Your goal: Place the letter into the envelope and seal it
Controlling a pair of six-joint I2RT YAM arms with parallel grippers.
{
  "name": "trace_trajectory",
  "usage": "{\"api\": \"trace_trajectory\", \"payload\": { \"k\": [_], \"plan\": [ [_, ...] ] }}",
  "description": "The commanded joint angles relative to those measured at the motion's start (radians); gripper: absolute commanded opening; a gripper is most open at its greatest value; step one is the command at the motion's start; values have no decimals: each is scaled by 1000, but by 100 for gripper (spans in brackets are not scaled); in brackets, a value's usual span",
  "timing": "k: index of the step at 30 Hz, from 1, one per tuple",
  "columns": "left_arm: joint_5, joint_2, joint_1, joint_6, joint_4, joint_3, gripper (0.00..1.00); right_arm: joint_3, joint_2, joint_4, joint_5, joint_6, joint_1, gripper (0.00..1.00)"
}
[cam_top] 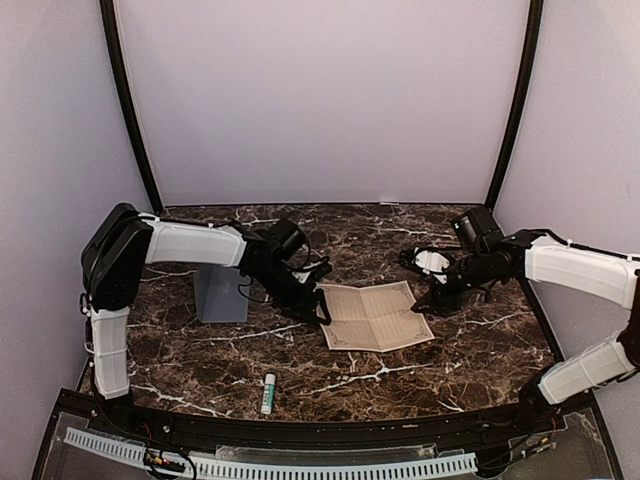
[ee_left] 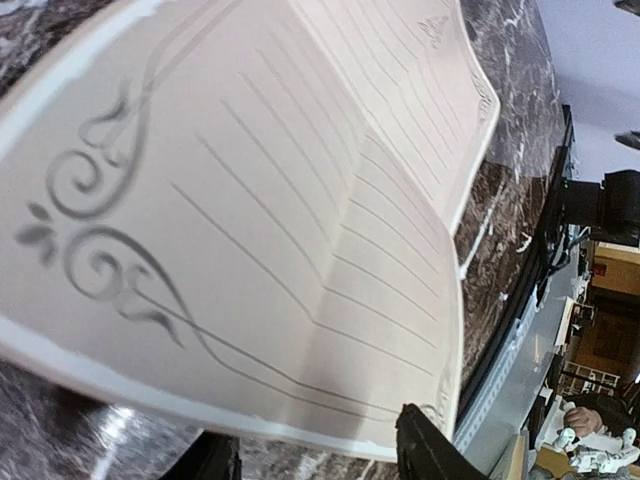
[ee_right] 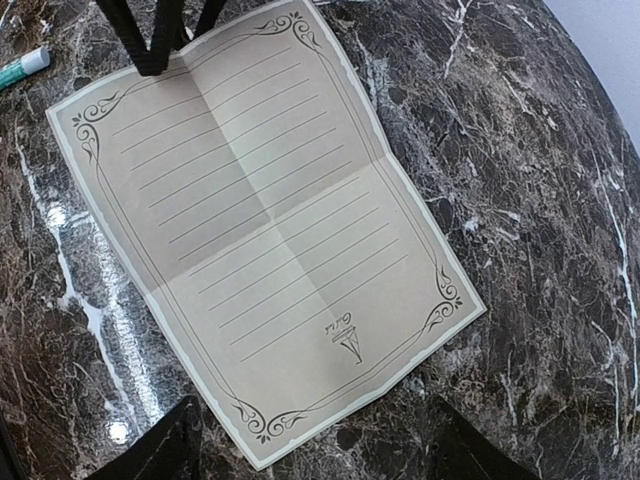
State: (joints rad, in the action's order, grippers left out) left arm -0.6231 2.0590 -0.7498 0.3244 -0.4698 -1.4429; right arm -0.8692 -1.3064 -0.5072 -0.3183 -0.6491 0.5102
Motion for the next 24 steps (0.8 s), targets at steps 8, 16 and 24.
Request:
{"api": "trace_trajectory", "payload": {
  "k": [8,16,24],
  "plan": [
    [327,-178,-20,-114,-207,-77,57,10,-14,20,-12,9,-2,72],
    [469,-42,-18,-188,-116,-278,71,13,-17,6,-8,9,-3,72],
    [412,182,-18,-239,-193,-511,74,22,-13,10,17,5,-2,72]
  ]
}}
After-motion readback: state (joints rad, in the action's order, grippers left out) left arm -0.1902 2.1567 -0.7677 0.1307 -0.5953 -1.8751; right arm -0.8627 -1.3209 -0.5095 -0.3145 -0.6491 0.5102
